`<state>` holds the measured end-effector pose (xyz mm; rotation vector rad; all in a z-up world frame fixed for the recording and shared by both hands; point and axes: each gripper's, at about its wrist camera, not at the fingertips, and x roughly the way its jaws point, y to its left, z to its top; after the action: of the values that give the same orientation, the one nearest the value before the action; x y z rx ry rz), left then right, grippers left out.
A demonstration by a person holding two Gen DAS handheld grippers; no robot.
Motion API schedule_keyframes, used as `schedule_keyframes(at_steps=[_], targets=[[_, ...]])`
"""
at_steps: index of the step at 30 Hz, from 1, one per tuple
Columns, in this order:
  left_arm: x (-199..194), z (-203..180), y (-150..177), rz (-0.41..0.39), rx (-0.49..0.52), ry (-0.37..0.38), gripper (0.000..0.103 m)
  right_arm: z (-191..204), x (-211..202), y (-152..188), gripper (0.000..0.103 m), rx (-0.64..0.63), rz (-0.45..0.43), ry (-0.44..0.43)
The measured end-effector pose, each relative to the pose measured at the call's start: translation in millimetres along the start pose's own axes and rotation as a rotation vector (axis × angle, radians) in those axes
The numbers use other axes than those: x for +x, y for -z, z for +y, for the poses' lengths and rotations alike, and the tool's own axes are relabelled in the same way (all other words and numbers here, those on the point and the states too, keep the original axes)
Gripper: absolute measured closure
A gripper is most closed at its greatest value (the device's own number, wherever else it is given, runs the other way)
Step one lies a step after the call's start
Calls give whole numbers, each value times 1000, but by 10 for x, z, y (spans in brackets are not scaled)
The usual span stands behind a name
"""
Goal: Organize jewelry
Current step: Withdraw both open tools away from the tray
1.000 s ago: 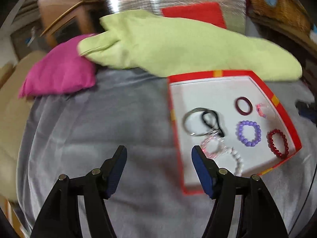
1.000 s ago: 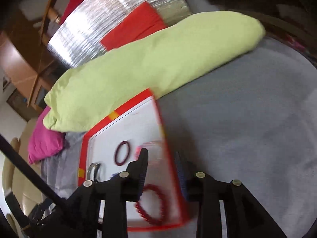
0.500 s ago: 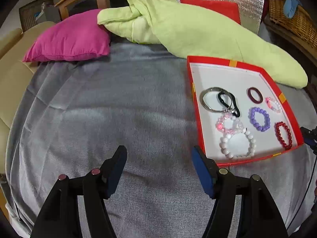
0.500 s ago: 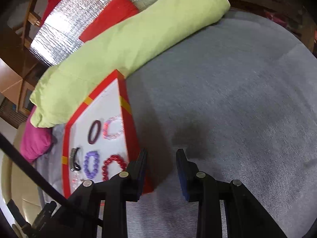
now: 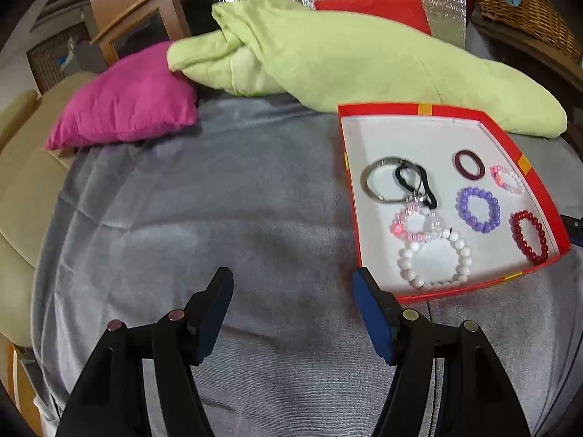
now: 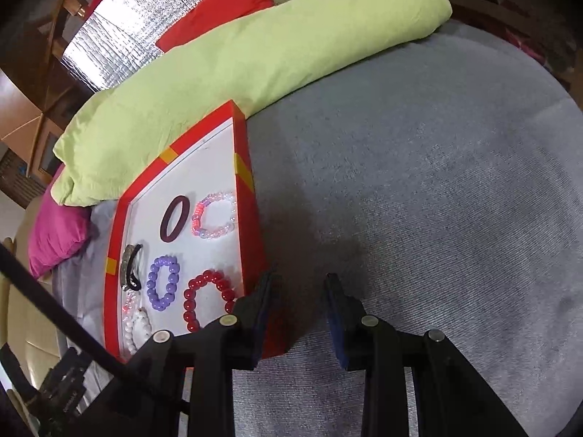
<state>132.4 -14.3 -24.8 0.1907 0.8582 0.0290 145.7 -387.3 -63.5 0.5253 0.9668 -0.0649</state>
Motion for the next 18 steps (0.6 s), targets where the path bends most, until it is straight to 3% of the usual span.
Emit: schedule_keyframes(at_steps=[6, 10, 12, 16, 18], targets=[[-281, -66, -31, -109, 7, -22, 34, 221, -387, 79, 69, -145, -94, 55], [-472, -122, -27, -165, 7, -27, 33, 386, -699, 296, 43, -271, -155, 79], [-538, -161, -11, -182, 9, -47, 33, 505, -873, 479, 43, -344, -199, 101], [-762, -221, 44, -252, 10, -84, 18, 716, -1076, 766, 43, -455, -256, 139], [-865, -254, 68, -277, 11, -77, 17, 803, -1147, 894, 43, -489, -280, 140]])
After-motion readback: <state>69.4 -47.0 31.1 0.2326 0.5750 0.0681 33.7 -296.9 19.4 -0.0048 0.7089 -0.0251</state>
